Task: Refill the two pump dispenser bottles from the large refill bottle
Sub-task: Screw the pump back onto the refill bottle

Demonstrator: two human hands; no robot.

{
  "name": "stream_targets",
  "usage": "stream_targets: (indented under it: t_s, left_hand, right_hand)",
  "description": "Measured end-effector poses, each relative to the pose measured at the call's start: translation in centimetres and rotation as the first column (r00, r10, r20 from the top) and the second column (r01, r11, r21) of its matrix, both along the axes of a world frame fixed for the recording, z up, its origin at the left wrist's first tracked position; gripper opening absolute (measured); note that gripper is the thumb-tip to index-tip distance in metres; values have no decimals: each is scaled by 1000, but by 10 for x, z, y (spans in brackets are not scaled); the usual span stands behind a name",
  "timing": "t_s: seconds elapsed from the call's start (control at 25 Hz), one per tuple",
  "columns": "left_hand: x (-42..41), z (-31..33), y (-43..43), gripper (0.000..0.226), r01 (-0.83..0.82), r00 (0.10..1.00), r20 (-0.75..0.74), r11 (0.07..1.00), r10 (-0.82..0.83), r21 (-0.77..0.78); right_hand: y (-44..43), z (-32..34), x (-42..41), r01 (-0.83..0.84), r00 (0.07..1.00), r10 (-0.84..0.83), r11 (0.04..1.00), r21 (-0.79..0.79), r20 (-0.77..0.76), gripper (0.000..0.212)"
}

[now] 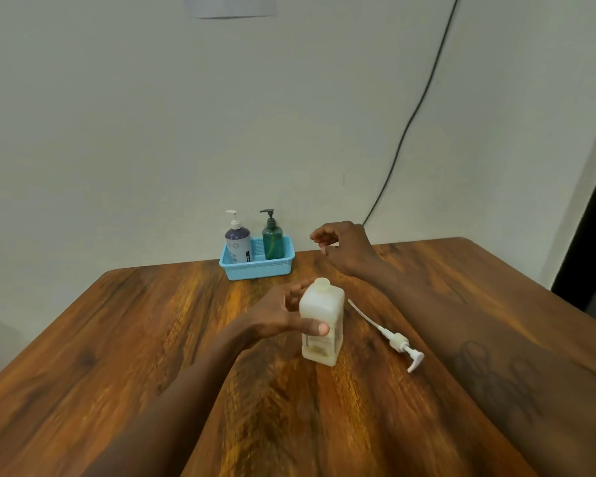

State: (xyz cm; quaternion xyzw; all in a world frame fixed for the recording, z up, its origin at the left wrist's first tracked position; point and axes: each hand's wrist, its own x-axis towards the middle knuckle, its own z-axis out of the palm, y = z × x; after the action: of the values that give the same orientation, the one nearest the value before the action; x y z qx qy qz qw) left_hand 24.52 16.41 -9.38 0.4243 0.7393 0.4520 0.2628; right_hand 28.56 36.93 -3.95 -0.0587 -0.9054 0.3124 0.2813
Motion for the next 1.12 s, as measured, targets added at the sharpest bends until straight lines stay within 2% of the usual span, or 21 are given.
stream_targets:
  t_s: [0.04,0.12,0.24,0.36,0.44,0.52,0.6,0.76,0.88,1.0,1.12]
  left_hand:
    - [5,-3,0,86,-19,999,-50,1000,18,-13]
    - [13,-8,3,90,-160,981,-110,987,162,26]
    - [23,-13,7,83,-319,935,-129,943,330,95]
    - [34,-13,12,82,-378,905,-153,915,398,141]
    - [40,-12,15,82,-413,887,-141,893,439,179]
    - [43,-11,19,82,-434,872,-157,881,463,189]
    - [44,-10,21,84,-442,864,-176,877,473,187]
    - [45,-12,22,85,-438,857,-198,876,475,201]
    - [46,-10,19,89,-472,831,-220,857,511,208]
    - [44,-7,12,87,-517,795,-231,826,561,226]
    - [42,-4,3,85,-561,755,-254,796,605,227]
  right_hand:
    - [1,-1,14,10,1000,-10,1000,15,17,29]
    - [6,-6,42,0,998,-5,997,77,62,27]
    - [13,-23,80,-72,969,18,975,209,248,26]
    - [23,-43,102,-196,860,-29,903,383,510,22]
    - [29,-55,113,-313,748,-50,853,418,662,22]
    - [33,-62,120,-418,657,-63,799,432,751,23]
    - [34,-66,124,-473,627,-63,761,444,777,22]
    - [37,-75,122,-443,673,-44,776,449,739,26]
    - [33,-69,120,-365,787,66,851,377,613,18]
    - [22,-47,113,-212,943,151,959,187,297,11]
    - [2,-18,105,-93,995,94,995,18,-40,31]
